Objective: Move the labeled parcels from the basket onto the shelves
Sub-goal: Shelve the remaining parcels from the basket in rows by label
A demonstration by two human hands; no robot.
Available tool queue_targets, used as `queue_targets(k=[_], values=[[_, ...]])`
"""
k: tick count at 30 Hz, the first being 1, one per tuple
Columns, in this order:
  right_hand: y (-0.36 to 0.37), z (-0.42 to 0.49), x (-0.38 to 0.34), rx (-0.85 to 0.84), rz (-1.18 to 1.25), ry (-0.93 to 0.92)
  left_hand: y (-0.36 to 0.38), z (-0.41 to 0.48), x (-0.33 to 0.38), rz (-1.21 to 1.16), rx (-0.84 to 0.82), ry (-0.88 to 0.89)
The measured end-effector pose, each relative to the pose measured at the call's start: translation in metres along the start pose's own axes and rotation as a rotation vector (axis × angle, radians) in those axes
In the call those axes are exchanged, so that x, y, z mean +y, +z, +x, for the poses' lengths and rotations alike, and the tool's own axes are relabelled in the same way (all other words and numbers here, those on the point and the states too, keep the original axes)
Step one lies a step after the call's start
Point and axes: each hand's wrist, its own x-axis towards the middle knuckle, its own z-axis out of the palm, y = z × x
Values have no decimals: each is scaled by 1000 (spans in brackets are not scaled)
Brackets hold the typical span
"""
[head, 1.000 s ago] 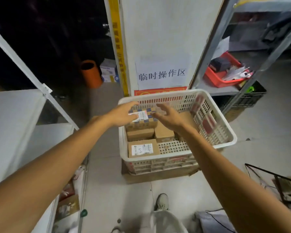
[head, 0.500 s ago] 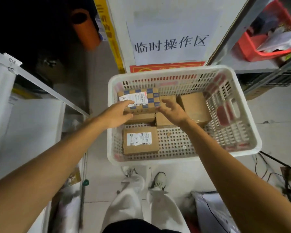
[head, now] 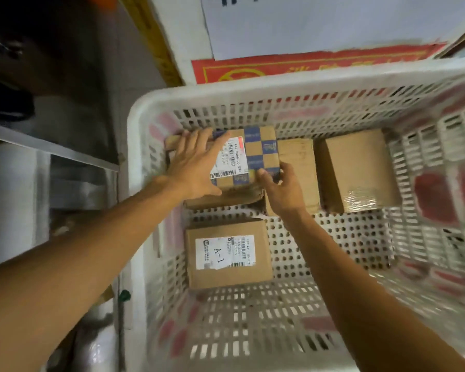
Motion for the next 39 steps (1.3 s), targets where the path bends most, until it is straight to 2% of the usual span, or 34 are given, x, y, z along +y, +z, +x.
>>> queue_targets(k=[4,7,9,13,16,21,23,25,30,33,39], values=[[8,13,30,-11,231,35,22,7,-4,2,97,10],[5,14,37,-26,267,10,19,6,-2,64,98,-16],[1,11,35,-58,315,-3,12,3,9,92,101,-51],[-20,2,25,-110,456,119,11,-20,49,66,67,-198],[-47,-4,16,-151,468,215,14,-37,81,-124,133,-314],[-67,-39,14,-366,381,254,-3,-56,117,-385,218,-441],[-64,-56,14,-379,399,257,-8,-68,125,-433,249,-454],[-64,-76,14,-337,441,240,-10,-86,129,-490,204,-436],[-83,-128,0,-299,401,194,-29,-147,102,-1233,28,-451],[-88,-158,-32,-336,360,125,-59,-186,82,-1276,5,-390],[-84,-204,-114,-406,282,-105,-124,-245,54,-1351,139,-257]])
